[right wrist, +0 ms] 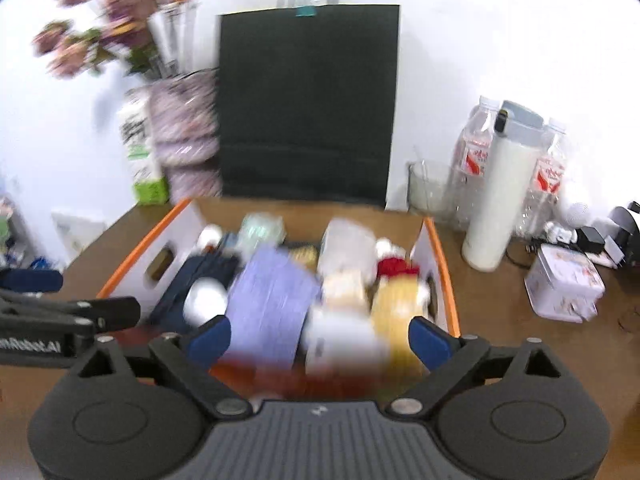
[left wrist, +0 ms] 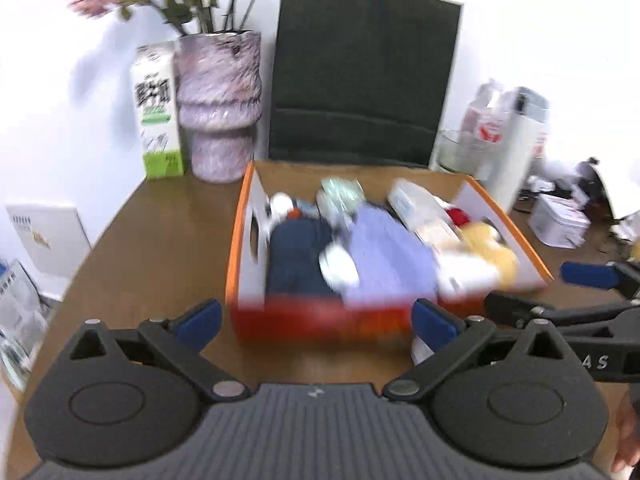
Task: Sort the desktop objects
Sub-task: 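Move both tools back toward the white round lid and small white cap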
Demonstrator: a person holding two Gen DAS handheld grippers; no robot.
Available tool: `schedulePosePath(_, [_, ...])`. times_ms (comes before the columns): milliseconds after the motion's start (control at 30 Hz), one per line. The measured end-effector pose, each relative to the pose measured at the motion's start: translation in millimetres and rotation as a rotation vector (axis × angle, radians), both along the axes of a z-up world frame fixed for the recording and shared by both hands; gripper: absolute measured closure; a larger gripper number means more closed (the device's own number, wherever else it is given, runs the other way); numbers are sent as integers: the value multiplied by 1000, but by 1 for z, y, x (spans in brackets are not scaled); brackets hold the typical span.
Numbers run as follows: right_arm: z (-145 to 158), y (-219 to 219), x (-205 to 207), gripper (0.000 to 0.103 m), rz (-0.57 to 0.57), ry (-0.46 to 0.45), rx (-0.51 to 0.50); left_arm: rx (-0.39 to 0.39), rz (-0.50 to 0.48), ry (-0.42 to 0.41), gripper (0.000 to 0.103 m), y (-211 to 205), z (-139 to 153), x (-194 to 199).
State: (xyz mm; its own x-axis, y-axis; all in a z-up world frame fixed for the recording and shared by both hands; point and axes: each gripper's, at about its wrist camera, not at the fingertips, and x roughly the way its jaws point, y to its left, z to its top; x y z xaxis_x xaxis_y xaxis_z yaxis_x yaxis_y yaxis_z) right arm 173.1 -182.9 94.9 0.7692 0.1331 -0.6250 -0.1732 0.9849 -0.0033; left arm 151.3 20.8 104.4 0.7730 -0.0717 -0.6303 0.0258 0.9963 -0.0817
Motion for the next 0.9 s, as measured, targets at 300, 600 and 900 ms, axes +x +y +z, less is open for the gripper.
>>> schedulePosePath(300, [-52,10,-144,6,39,-2,-1,75,58,-101,0,-7,-48,-145])
schedulePosePath(600, [-76,-17,-240,7,-28,-60,59,121,0,-201,0,-31,-77,-241])
schedulePosePath(900, [-83,-24,-278,7,-14,-136,24,104,-58,-229,0,-46,-78,-254])
